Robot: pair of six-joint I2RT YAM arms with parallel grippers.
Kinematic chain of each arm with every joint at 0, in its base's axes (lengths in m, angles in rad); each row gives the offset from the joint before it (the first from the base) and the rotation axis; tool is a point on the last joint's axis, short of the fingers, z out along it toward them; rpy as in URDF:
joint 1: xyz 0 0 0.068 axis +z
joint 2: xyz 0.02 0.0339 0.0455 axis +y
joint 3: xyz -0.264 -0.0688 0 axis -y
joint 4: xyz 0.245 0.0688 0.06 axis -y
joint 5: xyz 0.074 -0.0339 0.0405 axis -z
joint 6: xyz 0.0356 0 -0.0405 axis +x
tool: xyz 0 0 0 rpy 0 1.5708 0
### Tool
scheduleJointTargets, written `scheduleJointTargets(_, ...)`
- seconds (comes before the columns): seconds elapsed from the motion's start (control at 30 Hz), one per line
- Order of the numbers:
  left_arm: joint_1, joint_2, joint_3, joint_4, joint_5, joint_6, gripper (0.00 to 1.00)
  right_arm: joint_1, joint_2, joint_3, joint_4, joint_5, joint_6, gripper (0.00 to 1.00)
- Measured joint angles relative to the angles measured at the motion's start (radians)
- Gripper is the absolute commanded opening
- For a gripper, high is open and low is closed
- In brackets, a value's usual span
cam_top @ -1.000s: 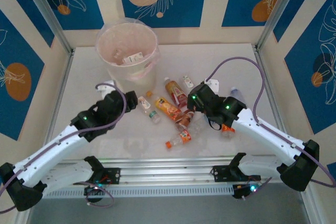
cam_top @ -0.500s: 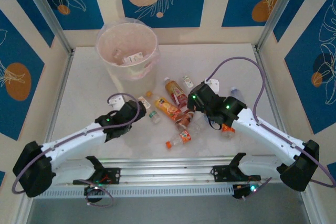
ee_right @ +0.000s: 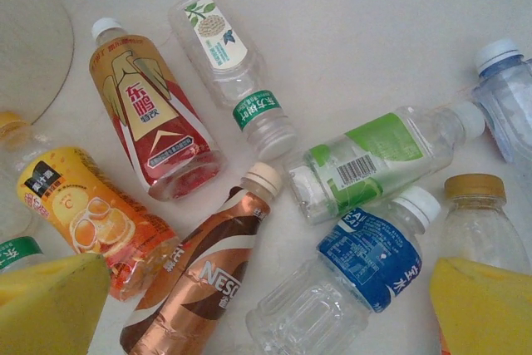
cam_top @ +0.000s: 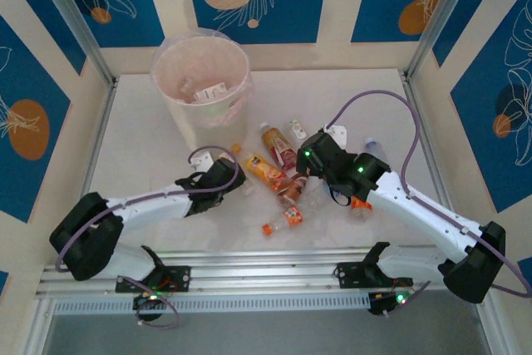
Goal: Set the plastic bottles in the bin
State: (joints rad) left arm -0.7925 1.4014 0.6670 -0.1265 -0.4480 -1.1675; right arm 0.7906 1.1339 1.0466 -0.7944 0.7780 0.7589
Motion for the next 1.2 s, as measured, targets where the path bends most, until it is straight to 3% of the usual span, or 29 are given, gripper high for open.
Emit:
scheduleJointTargets(0.3, 0.0, 0.083, 0.023, 0.09, 0.02, 0.03, 1.0, 0.0, 0.021, 0.0, 0.018, -0.02, 0.0, 0.99)
scheduleJointTargets(0.73, 0.0, 0.139, 0.071, 0.04, 0.006, 0.015, 0.99, 0.0, 0.029, 0.0, 0.023, -0.026, 0.0, 0.99)
scheduleJointTargets(1.0, 0.0, 0.137, 0.077, -0.069, -0.044, -0.04, 0.84, 0.0, 0.029, 0.0, 0.023, -0.027, 0.0, 0.99)
scheduleJointTargets(1.1, 0.0, 0.131, 0.077, -0.109, -0.063, -0.058, 0.86, 0.0, 0.03, 0.0, 0.024, -0.027, 0.0, 0.99)
scheduleJointTargets(1.2, 0.0, 0.125, 0.077, -0.137, -0.08, -0.067, 0.96, 0.0, 0.031, 0.0, 0.024, -0.027, 0.0, 0.99)
